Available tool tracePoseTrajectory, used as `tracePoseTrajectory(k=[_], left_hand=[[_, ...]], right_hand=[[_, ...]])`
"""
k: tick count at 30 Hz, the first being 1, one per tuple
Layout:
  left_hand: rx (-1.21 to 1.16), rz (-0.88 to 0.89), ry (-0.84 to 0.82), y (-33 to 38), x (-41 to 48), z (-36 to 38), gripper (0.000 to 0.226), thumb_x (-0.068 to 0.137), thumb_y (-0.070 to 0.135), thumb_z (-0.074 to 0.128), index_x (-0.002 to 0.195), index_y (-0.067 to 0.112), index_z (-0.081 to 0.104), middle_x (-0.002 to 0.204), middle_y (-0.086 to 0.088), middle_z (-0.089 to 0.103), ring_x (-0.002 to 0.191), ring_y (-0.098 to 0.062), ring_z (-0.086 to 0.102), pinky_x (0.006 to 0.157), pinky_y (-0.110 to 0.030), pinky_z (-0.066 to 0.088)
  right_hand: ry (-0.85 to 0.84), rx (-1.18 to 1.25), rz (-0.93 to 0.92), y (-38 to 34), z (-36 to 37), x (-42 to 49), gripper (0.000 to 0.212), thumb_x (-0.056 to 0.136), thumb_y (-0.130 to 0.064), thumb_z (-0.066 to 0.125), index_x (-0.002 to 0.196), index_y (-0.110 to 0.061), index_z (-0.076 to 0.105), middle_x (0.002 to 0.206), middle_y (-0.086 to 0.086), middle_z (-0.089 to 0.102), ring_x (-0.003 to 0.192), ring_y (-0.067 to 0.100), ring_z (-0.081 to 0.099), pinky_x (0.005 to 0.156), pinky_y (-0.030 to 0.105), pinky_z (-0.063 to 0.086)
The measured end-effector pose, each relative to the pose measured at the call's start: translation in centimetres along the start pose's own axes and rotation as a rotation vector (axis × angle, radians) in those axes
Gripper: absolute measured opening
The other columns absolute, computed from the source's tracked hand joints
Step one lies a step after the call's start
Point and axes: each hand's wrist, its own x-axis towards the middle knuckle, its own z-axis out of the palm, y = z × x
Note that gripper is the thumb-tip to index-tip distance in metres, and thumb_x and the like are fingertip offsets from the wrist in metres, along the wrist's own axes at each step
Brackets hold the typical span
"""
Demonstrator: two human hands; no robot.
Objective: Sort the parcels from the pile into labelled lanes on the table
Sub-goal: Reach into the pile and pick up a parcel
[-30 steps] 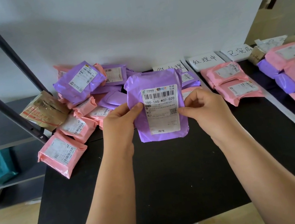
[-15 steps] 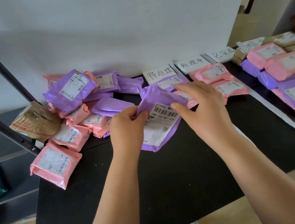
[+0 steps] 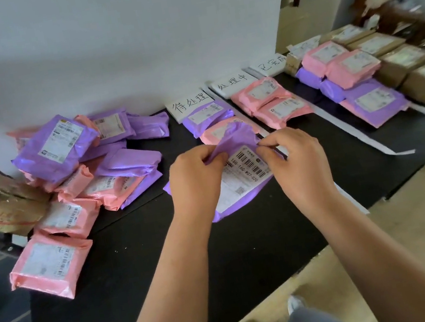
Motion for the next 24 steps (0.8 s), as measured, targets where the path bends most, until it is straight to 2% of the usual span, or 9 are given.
tracePoseTrajectory(k=[2, 4, 6, 8, 11, 14, 16, 20, 24], left_hand=[[-0.028, 0.022, -0.001, 0.8, 0.1, 1.2, 0.011, 0.092, 0.026, 0.067, 0.099, 0.024, 0.075, 0.083, 0.012, 0.069, 0.078, -0.005, 0.060, 0.066, -0.024, 0.045], [-0.077, 0.029, 0.042, 1.4, 0.5, 2.6, 0.018, 0.090, 0.028, 0.070, 0.107, 0.026, 0.074, 0.094, 0.018, 0.068, 0.089, 0.000, 0.060, 0.077, -0.017, 0.047], [-0.115, 0.010, 0.123, 1.5, 1.4, 3.7, 0.025, 0.089, 0.032, 0.071, 0.113, 0.028, 0.071, 0.108, 0.018, 0.068, 0.104, -0.005, 0.060, 0.089, -0.026, 0.049], [-0.095, -0.011, 0.207, 1.6, 2.3, 4.8, 0.029, 0.088, 0.032, 0.071, 0.117, 0.028, 0.069, 0.115, 0.013, 0.067, 0.109, -0.011, 0.059, 0.094, -0.035, 0.049], [-0.055, -0.065, 0.260, 2.6, 3.3, 7.2, 0.034, 0.088, 0.029, 0.070, 0.121, 0.025, 0.066, 0.116, 0.009, 0.065, 0.108, -0.013, 0.058, 0.090, -0.033, 0.049], [-0.057, -0.176, 0.178, 4.4, 3.5, 11.2, 0.034, 0.091, 0.030, 0.068, 0.123, 0.021, 0.063, 0.113, 0.009, 0.065, 0.100, -0.010, 0.059, 0.067, -0.017, 0.041], [-0.069, -0.239, 0.117, 5.5, 3.4, 14.4, 0.033, 0.093, 0.032, 0.066, 0.122, 0.019, 0.062, 0.107, 0.008, 0.064, 0.092, -0.010, 0.058, 0.060, -0.015, 0.037], [-0.106, -0.328, 0.049, 6.7, 3.2, 20.1, 0.029, 0.094, 0.033, 0.063, 0.120, 0.020, 0.063, 0.105, 0.010, 0.065, 0.086, -0.009, 0.059, 0.061, -0.018, 0.041], [-0.158, -0.432, 0.004, 6.8, 2.7, 24.1, 0.025, 0.095, 0.028, 0.062, 0.120, 0.024, 0.063, 0.102, 0.011, 0.067, 0.082, -0.002, 0.060, 0.066, -0.023, 0.048]], right_hand=[[-0.004, 0.032, 0.071, 1.1, -1.1, 0.1, 0.005, 0.093, -0.016, 0.067, 0.089, -0.018, 0.065, 0.090, -0.013, 0.062, 0.078, -0.003, 0.057, 0.073, 0.010, 0.048], [0.002, 0.059, 0.184, 2.5, -2.1, 0.6, 0.003, 0.096, -0.018, 0.064, 0.093, -0.019, 0.065, 0.093, -0.013, 0.062, 0.081, -0.004, 0.059, 0.065, 0.005, 0.046], [0.016, 0.099, 0.301, 4.4, -3.1, 1.4, 0.004, 0.097, -0.021, 0.062, 0.094, -0.021, 0.064, 0.096, -0.009, 0.065, 0.086, 0.003, 0.063, 0.058, 0.009, 0.047], [0.036, 0.145, 0.378, 6.5, -4.1, 2.4, 0.006, 0.098, -0.022, 0.060, 0.096, -0.018, 0.064, 0.097, -0.004, 0.067, 0.085, 0.005, 0.064, 0.054, 0.008, 0.045], [0.066, 0.204, 0.446, 10.1, -5.9, 3.9, 0.007, 0.098, -0.020, 0.060, 0.091, -0.018, 0.063, 0.090, -0.005, 0.066, 0.077, 0.000, 0.062, 0.053, 0.005, 0.042], [0.070, 0.214, 0.496, 14.3, -7.6, 5.1, 0.010, 0.096, -0.020, 0.060, 0.087, -0.021, 0.063, 0.085, -0.008, 0.066, 0.077, 0.002, 0.063, 0.054, 0.008, 0.042], [0.062, 0.198, 0.515, 17.2, -8.8, 6.0, 0.011, 0.096, -0.019, 0.059, 0.086, -0.019, 0.064, 0.081, -0.009, 0.064, 0.075, 0.002, 0.061, 0.054, 0.006, 0.040], [0.013, 0.173, 0.529, 22.5, -10.8, 7.0, 0.012, 0.096, -0.021, 0.059, 0.085, -0.019, 0.064, 0.079, -0.011, 0.062, 0.076, 0.006, 0.061, 0.053, 0.008, 0.041], [-0.075, 0.177, 0.578, 26.8, -11.6, 7.4, 0.014, 0.097, -0.021, 0.058, 0.086, -0.015, 0.064, 0.082, -0.010, 0.063, 0.075, 0.002, 0.061, 0.044, 0.006, 0.040]])
